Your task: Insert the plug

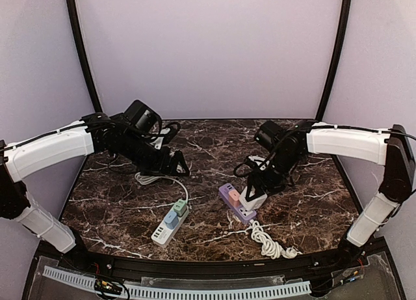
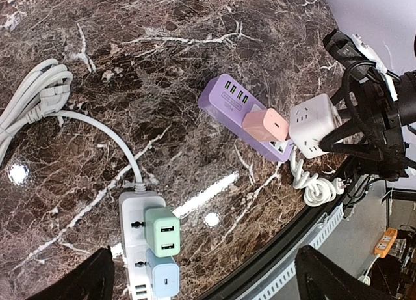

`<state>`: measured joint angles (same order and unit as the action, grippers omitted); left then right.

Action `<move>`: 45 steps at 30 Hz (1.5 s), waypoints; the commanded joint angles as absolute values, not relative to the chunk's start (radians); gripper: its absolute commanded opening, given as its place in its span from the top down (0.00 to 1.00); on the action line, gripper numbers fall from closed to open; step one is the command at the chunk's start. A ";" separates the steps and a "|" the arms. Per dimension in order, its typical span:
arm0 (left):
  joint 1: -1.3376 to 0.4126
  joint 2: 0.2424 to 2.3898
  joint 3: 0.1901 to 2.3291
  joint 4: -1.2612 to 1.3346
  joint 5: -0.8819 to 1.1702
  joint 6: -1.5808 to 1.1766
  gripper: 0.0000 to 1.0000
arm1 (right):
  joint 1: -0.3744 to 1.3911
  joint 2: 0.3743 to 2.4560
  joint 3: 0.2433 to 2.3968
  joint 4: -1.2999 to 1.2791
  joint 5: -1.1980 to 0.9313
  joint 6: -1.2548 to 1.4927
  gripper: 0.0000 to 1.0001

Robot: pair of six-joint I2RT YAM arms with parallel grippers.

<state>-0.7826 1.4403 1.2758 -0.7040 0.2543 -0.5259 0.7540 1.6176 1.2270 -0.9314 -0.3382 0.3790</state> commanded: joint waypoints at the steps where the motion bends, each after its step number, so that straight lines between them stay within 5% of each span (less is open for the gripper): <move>1: -0.778 1.447 1.305 -0.718 0.265 -0.509 0.03 | 0.765 1.630 1.220 -0.905 -0.329 0.387 1.00; 45: -0.777 1.435 1.287 -0.726 0.267 -0.503 0.06 | 0.821 1.652 1.198 -0.863 -0.273 0.438 1.00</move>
